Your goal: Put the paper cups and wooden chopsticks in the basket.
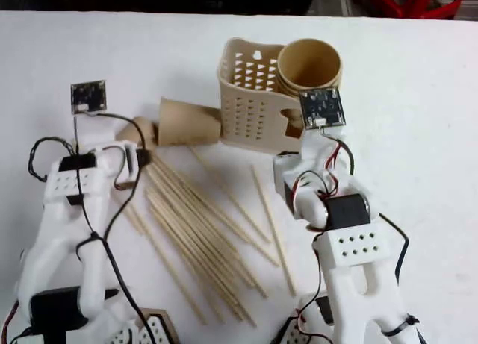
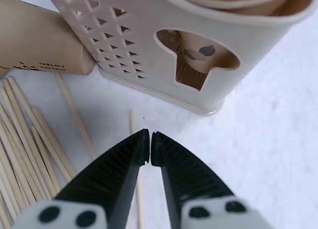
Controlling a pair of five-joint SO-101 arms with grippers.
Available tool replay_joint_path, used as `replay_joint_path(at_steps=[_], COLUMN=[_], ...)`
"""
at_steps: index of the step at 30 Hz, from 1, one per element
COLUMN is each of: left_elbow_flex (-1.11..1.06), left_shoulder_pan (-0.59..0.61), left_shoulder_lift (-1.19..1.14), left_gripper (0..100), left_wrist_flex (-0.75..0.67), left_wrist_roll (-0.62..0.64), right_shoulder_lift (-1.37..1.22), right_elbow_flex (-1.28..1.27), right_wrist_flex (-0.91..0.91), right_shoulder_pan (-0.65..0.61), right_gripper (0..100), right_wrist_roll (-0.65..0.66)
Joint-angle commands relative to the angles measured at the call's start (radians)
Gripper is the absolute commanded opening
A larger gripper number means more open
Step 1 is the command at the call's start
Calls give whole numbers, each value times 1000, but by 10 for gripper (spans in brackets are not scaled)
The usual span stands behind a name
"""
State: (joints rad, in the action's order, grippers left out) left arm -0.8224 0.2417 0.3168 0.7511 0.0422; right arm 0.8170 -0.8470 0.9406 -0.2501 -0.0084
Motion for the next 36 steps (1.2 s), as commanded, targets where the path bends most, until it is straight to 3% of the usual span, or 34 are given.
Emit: replay_joint_path(at_steps=[1, 14, 19, 24, 30, 36], left_elbow_flex=[41, 95, 130, 158, 157, 167], left_shoulder_pan=[-19, -19, -36, -45, -48, -96], left_shoulder_lift=[10, 12, 12, 18, 193, 438], left_gripper=[222, 83, 38, 22, 22, 21], left_wrist_flex=[-71, -112, -114, -101, -41, -15], left_wrist_roll=[5, -2, -126, -155, -304, -321], right_shoulder_lift=[28, 28, 28, 36, 47, 177], right_elbow_flex=[5, 5, 5, 5, 17, 17], right_wrist_flex=[-13, -13, -13, -12, -16, -13], right_shoulder_pan=[12, 12, 13, 27, 105, 236], right_gripper=[18, 18, 18, 18, 18, 18], right_wrist_roll=[-9, -9, -9, -9, -9, -9])
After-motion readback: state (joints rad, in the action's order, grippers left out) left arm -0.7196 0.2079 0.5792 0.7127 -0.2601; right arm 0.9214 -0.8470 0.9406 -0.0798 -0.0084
